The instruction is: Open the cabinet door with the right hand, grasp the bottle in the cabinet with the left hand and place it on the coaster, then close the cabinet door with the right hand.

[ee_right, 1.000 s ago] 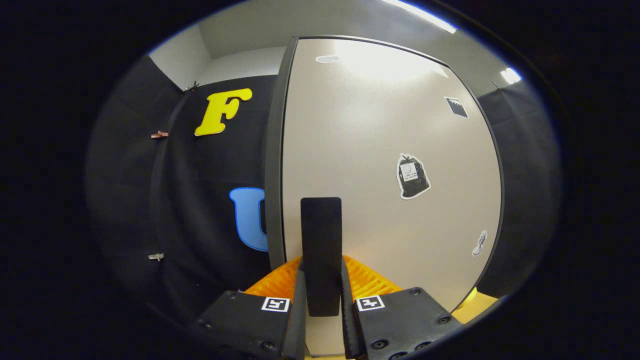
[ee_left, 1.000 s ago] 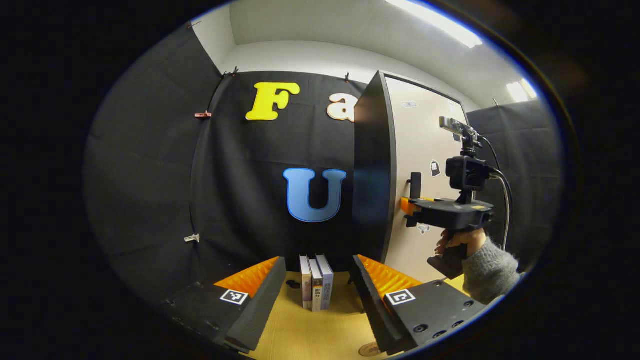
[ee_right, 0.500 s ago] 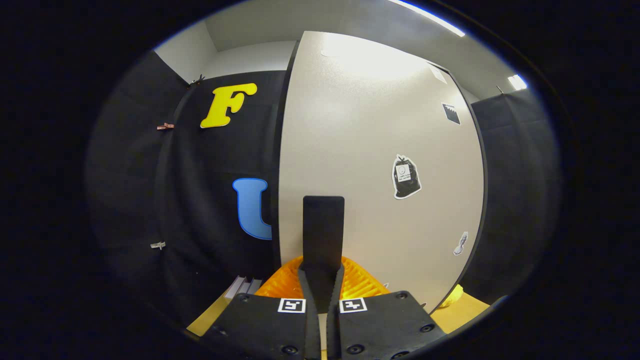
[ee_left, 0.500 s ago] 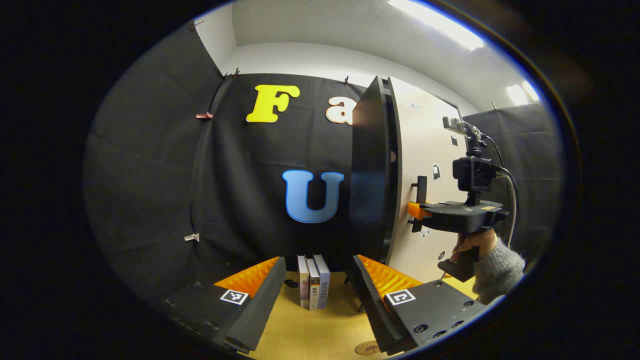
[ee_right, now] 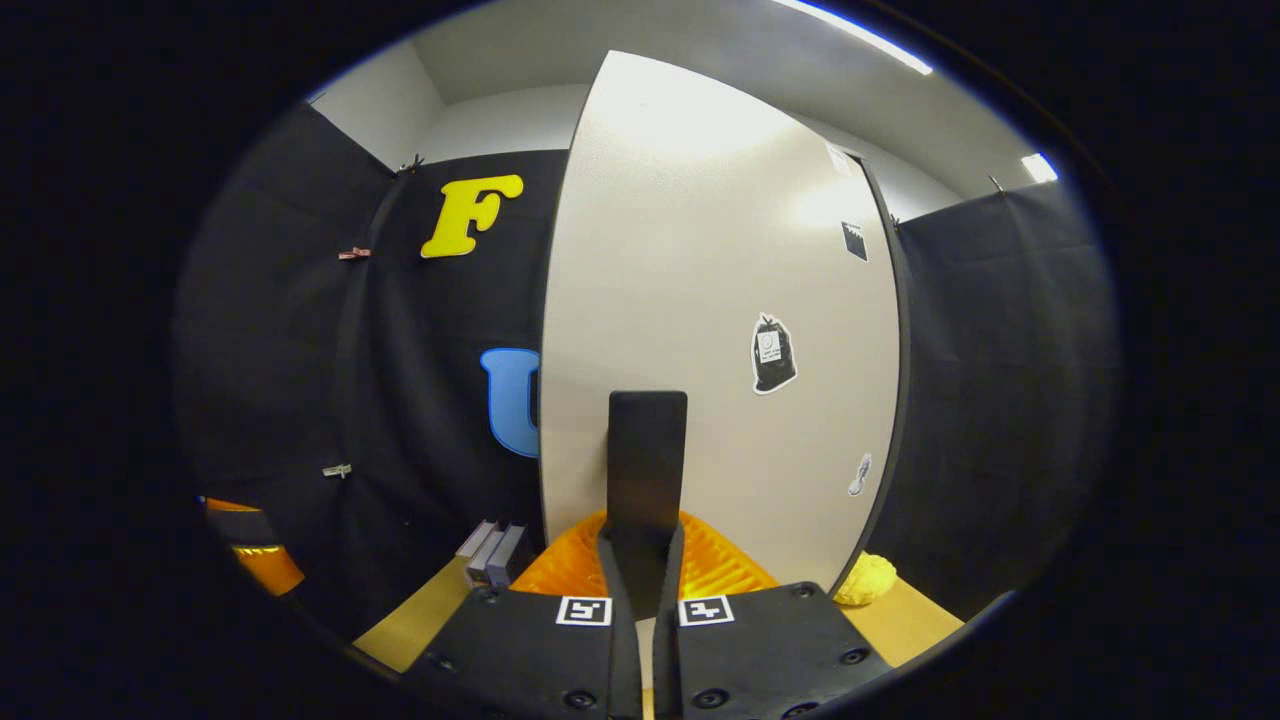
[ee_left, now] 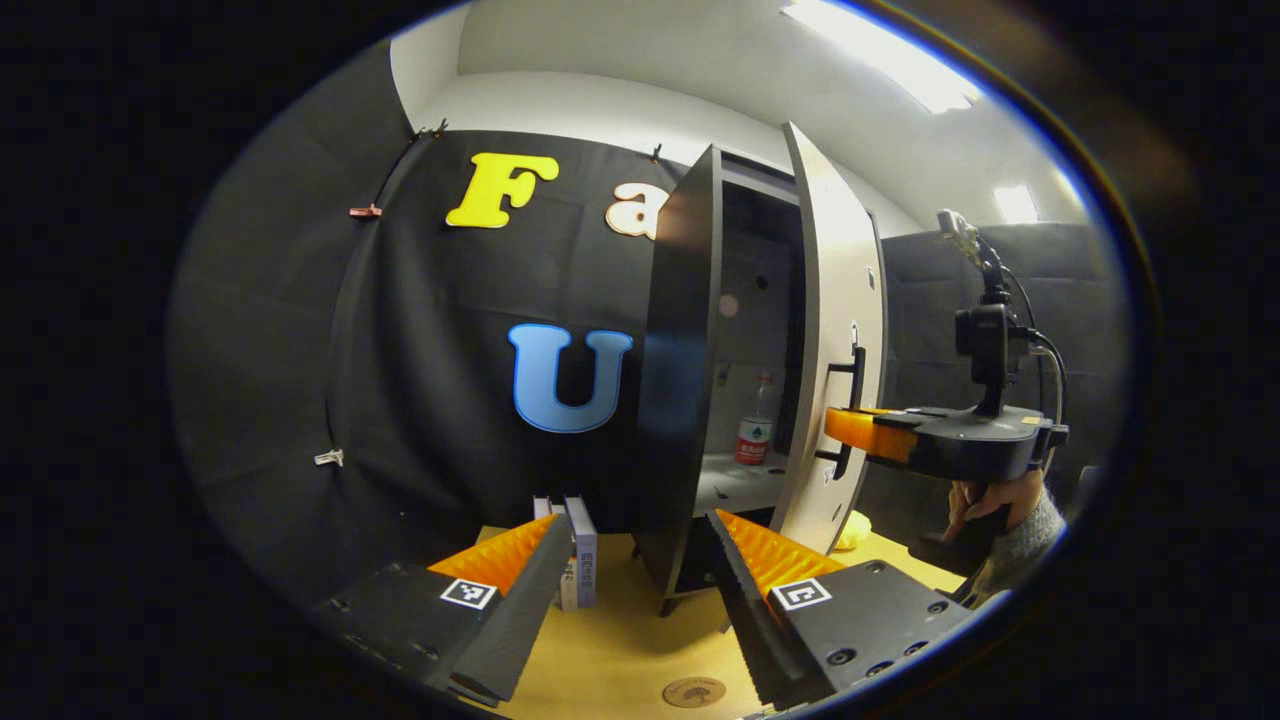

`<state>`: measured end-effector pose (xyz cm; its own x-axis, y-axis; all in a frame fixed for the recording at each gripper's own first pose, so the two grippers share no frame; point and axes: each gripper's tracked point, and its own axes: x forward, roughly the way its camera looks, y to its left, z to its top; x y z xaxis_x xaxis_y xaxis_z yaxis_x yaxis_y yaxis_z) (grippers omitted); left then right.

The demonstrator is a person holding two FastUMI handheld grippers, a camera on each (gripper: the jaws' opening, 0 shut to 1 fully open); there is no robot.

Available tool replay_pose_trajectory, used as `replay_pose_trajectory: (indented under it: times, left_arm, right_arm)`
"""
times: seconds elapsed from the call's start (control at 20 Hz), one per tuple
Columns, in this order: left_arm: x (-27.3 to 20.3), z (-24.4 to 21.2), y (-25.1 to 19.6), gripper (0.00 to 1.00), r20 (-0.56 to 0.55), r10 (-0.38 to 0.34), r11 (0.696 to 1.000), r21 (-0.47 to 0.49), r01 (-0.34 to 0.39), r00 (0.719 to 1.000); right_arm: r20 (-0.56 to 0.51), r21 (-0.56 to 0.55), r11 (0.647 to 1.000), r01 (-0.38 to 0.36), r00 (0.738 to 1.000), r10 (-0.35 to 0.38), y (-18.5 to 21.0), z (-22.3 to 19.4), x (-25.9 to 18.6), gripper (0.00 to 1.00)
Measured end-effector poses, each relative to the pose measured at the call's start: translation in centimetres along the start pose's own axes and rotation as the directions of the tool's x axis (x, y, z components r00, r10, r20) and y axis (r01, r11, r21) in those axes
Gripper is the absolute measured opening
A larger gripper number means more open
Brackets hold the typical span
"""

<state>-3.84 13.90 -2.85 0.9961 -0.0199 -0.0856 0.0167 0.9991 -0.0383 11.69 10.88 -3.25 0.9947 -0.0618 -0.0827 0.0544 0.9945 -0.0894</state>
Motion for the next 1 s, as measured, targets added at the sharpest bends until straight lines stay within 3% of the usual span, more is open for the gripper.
replay_pose_trajectory:
  times: [0.1, 0.15, 0.3, 1.0]
  left_arm:
    - [0.1, -0.4, -1.2, 0.89, -0.008, -0.038, 0.999, -0.005, 0.038, 0.999]
    - [0.0, -0.5, -1.7, 0.84, -0.009, -0.053, 0.999, -0.005, 0.053, 0.999]
    - [0.2, -0.7, -3.1, 0.84, -0.011, -0.098, 0.995, 0.0, 0.098, 0.995]
    - [2.7, -2.0, -10.2, 0.85, -0.037, -0.285, 0.957, 0.037, 0.287, 0.958]
  right_arm:
    - [-0.002, -0.003, 1.0, 0.008, 1.0, -0.008, -1.0, 0.0, -1.4, 0.09]
    - [-0.005, -0.003, 1.0, 0.008, 1.0, -0.008, -1.5, 0.1, -2.1, 0.09]
    - [-0.01, 0.006, 1.0, 0.026, 1.0, -0.026, -3.4, 0.1, -3.7, 0.09]
    - [-0.01, -0.021, 0.974, 0.224, 0.975, -0.224, -12.4, 0.0, -9.7, 0.08]
